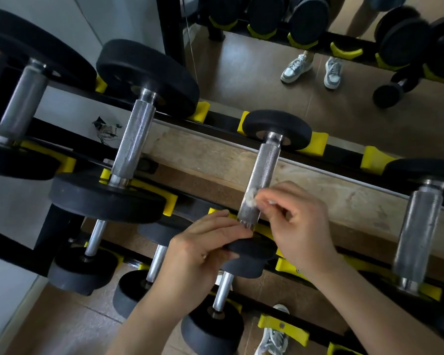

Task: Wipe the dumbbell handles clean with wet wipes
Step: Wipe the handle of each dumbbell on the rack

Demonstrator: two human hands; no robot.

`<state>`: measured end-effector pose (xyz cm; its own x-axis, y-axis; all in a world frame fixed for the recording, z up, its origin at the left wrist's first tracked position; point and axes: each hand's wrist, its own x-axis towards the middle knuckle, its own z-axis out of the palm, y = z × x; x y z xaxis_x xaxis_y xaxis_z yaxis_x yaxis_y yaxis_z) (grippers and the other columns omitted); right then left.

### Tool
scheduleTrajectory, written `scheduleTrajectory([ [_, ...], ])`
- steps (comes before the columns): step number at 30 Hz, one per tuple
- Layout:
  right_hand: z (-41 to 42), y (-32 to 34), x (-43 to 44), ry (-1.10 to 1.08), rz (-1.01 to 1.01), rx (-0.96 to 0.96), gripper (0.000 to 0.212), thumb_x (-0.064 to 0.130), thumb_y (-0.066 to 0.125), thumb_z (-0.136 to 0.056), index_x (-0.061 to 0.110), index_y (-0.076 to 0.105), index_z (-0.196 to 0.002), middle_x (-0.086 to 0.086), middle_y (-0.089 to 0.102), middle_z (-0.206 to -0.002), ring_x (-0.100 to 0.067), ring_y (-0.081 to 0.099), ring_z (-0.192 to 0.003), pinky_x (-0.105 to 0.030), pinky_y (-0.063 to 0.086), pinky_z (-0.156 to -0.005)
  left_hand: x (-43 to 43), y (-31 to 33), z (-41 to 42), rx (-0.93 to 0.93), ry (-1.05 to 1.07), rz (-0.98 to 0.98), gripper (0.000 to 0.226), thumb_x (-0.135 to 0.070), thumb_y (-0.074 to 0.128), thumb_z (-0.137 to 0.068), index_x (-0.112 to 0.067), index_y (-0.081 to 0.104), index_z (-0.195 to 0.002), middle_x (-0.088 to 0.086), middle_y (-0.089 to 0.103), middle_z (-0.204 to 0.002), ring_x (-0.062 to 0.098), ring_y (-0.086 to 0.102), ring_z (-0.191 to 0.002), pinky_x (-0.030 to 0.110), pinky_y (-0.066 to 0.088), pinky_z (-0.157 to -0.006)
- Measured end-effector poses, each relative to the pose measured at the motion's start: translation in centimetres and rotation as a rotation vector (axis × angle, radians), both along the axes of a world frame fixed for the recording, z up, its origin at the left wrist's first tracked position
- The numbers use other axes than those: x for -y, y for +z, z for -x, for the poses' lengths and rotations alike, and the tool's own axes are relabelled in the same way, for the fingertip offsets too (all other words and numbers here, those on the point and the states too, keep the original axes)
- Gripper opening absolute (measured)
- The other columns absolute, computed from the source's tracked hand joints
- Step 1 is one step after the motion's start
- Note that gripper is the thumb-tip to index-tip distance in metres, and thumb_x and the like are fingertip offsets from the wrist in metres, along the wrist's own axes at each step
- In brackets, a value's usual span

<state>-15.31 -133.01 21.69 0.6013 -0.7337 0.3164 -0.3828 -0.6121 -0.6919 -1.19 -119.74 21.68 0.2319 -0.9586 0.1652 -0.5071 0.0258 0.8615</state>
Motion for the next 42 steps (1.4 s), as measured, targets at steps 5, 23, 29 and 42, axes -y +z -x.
scheduleTrajectory([
  [5, -2.2, 0.8, 4.2, -0.171, 0.125, 0.058, 0.009, 0.007, 0.064, -0.086, 0.007, 0.072, -0.084, -0.003, 0.066, -0.081, -0.007, 0.054, -0.07, -0.007, 0.038, -0.064, -0.1, 0.0, 0.4, -0.14, 0.019, -0.035, 0.032, -0.004, 0.069, -0.077, -0.015, 0.074, -0.108, -0.008, 0.069, -0.116, 0.007, 0.052, -0.126, 0.026, 0.034, -0.111],
  [23, -1.3, 0.4, 4.4, -0.19, 0.027, 0.138, 0.007, 0.004, 0.069, -0.085, 0.008, 0.073, -0.088, -0.002, 0.065, -0.08, -0.007, 0.055, -0.072, -0.017, 0.044, -0.063, 1.5, 2.4, 7.0, 0.755, 0.105, -0.322, 0.037, -0.032, 0.083, -0.062, -0.028, 0.065, -0.093, 0.009, 0.062, -0.107, 0.032, 0.062, -0.098, 0.053, 0.051, -0.092],
  [29, -0.5, 1.0, 3.2, -0.038, -0.056, 0.028, 0.008, 0.004, 0.067, -0.086, 0.011, 0.071, -0.086, 0.005, 0.061, -0.079, -0.006, 0.053, -0.072, -0.012, 0.043, -0.065, 1.6, 1.7, 5.6, 0.62, 0.116, -0.232, 0.037, -0.022, 0.091, -0.054, -0.024, 0.072, -0.086, 0.014, 0.064, -0.109, 0.037, 0.063, -0.104, 0.049, 0.059, -0.073],
  [42, -3.2, 1.0, 4.5, -0.248, 0.141, 0.051, 0.013, 0.007, 0.059, -0.088, 0.006, 0.071, -0.09, -0.005, 0.064, -0.087, 0.002, 0.045, -0.081, 0.001, 0.032, -0.071, 1.1, 0.9, 0.1, -0.259, -0.022, -0.234, 0.035, -0.026, 0.082, -0.064, -0.027, 0.076, -0.099, -0.012, 0.06, -0.122, 0.011, 0.063, -0.11, 0.023, 0.05, -0.088],
])
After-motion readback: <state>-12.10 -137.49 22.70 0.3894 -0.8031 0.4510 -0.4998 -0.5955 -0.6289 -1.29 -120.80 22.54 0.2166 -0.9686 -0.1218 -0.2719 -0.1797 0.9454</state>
